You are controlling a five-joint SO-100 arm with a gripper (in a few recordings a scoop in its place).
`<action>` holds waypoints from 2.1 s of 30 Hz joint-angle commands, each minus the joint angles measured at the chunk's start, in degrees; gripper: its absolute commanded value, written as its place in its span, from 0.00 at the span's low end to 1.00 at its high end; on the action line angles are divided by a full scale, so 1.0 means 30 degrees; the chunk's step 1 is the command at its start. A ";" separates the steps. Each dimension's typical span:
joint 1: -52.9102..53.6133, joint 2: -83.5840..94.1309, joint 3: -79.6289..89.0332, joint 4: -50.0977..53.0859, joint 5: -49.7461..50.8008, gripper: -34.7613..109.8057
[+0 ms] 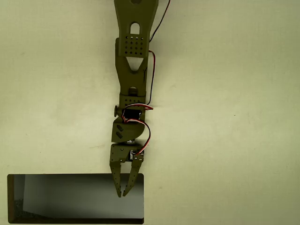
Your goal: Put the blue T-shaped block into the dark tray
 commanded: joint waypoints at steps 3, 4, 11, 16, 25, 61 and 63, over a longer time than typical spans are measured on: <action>0.0234 -0.0146 -0.0264 -0.0498 0.0088 0.24; 0.0264 -0.0146 -0.0264 -0.0498 0.0029 0.24; 0.0586 -0.0146 -0.0234 -0.0527 -0.0059 0.24; 0.0469 -0.0146 -0.0234 -0.0293 -0.1670 0.24; 0.0439 -0.0146 -0.0234 -0.0293 -0.1670 0.24; 0.0439 -0.0146 -0.0234 -0.0293 -0.1670 0.24; 0.0439 -0.0146 -0.0234 -0.0293 -0.1670 0.24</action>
